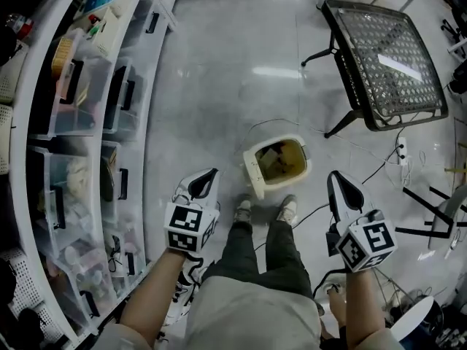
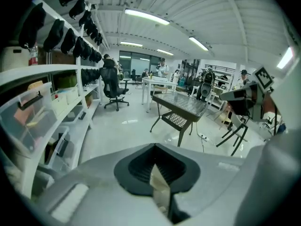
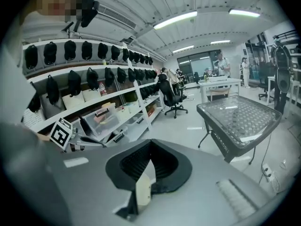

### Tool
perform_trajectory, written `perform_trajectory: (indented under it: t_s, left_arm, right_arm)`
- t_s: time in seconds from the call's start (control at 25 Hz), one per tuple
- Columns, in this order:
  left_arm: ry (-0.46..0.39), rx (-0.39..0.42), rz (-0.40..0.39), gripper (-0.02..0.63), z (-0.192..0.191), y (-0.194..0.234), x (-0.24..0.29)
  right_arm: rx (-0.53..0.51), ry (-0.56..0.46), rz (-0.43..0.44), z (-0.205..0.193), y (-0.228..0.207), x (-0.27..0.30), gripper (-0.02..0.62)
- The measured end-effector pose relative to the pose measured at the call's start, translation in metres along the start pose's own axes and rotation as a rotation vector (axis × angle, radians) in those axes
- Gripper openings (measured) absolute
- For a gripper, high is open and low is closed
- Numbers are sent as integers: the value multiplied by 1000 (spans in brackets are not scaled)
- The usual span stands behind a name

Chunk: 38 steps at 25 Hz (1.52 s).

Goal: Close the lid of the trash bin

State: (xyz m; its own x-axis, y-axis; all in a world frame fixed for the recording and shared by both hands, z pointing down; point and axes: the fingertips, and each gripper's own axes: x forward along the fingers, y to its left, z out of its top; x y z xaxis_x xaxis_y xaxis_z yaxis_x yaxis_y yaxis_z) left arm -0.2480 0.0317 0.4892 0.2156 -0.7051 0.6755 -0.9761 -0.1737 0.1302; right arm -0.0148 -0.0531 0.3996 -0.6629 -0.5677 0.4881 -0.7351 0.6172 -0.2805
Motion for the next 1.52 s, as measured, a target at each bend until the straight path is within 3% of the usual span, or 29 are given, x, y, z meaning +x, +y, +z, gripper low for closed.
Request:
perform_trajectory:
  t_s: [0.4,0.68,1.08,1.52]
  left_arm:
    - [107,-81,0,2,-94,-1,90]
    - [216,-97,-102,2,-140,-18,139]
    - [249,-117,-184,2,-149,-44,168]
    - [289,35,-271,2,-138,-86,239]
  right_arm:
    - [7,81,48,-73,-28,55,3]
    - [26,118,36,-110,-42,81,3]
    - [186,121,35,-133,-63,84,3]
    - [261,104,-51,-149,-109,68,3]
